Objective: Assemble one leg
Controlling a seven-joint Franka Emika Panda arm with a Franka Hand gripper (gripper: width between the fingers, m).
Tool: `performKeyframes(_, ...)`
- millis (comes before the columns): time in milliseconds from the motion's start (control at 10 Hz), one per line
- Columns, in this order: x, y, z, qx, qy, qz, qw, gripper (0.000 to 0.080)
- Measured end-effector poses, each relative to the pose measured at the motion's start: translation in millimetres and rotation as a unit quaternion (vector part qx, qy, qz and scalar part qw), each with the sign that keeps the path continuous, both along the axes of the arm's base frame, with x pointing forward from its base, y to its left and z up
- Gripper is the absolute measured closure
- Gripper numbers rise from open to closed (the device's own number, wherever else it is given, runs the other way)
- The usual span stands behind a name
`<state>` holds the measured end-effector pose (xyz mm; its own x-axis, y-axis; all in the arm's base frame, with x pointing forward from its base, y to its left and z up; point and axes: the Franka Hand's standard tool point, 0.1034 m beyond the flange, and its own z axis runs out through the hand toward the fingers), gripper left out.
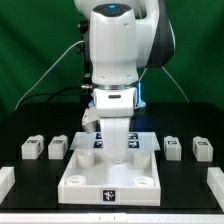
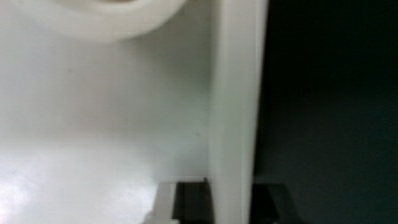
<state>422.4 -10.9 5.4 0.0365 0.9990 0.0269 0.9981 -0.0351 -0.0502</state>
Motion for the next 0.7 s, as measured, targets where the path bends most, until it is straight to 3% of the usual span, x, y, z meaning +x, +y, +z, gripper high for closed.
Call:
performKeyframes(400,3.5,3.0,0.4,0.001,-0.001,-0.001,1.000,0.0742)
performKeyframes(700,37.5,42.3,0.7,0.013,-0.010,0.000,1.000,0.0742)
